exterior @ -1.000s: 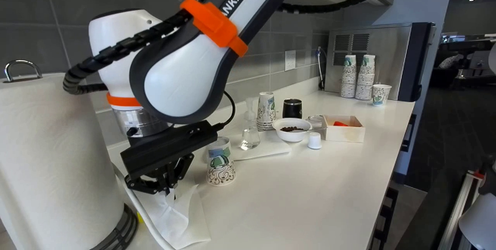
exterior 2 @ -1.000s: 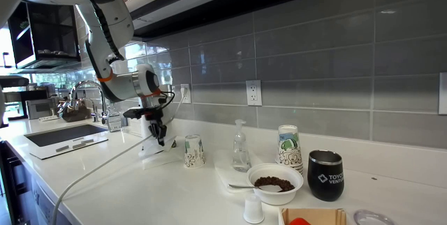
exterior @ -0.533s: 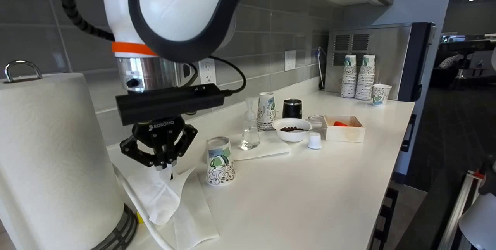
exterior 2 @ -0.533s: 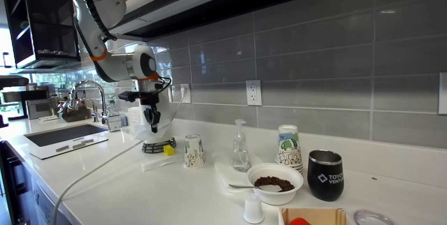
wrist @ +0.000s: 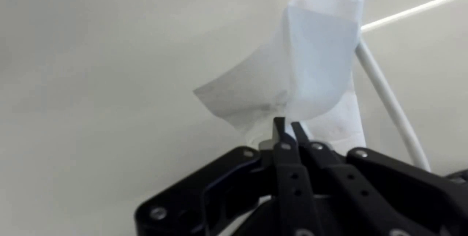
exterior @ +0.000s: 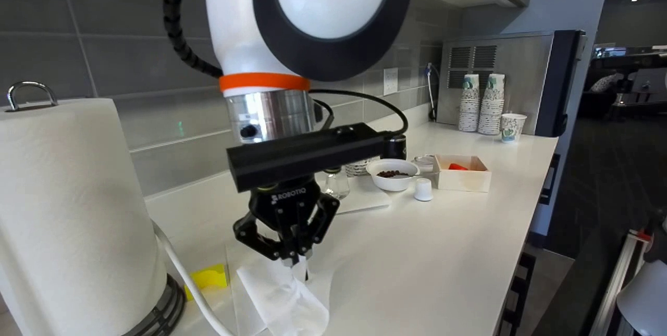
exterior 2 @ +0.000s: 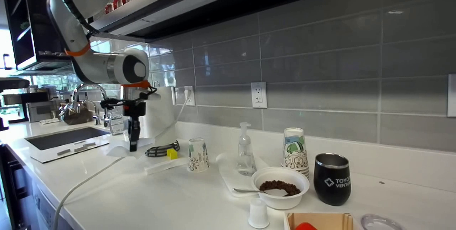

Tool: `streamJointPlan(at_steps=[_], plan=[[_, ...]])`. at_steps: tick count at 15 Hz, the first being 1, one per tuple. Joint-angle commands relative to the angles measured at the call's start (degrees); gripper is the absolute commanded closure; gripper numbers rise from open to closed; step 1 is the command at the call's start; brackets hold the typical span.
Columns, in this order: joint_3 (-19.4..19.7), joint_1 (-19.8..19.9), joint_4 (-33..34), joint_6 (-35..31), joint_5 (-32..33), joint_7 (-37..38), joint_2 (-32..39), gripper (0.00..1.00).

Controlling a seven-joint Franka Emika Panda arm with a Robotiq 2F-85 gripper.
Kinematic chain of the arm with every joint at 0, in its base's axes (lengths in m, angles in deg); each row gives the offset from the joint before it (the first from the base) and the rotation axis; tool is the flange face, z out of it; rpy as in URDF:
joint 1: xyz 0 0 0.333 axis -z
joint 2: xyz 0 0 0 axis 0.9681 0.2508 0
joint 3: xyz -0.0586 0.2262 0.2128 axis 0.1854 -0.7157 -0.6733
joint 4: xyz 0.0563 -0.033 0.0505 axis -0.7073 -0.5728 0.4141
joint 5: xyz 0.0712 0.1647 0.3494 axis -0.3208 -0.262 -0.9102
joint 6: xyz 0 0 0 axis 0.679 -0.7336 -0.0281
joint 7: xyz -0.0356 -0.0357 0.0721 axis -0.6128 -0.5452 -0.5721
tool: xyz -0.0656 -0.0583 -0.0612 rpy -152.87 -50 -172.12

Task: Use the napkin to wipe the table

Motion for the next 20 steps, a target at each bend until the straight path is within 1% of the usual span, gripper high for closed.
streamJointPlan(at_steps=[1, 3, 6, 10, 15, 18, 20], plan=[[-1.48, 2.62, -8.71, 0.02, -1.94, 4.43, -5.33, 1.00], [-1.61, 3.92, -11.06, -0.79, -1.50, 5.64, -4.77, 1.00], [-1.68, 5.86, -12.38, -2.18, -0.13, 5.97, -2.87, 1.00], [-0.78, 7.41, -11.09, -3.58, 3.35, 5.99, 0.35, 1.00], [0.86, 7.01, -7.24, -4.80, 10.37, 5.93, 6.18, 1.00], [1.82, 6.85, -6.14, -5.55, 11.90, 5.70, 8.20, 1.00], [2.85, 7.11, -7.32, -6.07, 12.22, 6.25, 7.70, 1.00]])
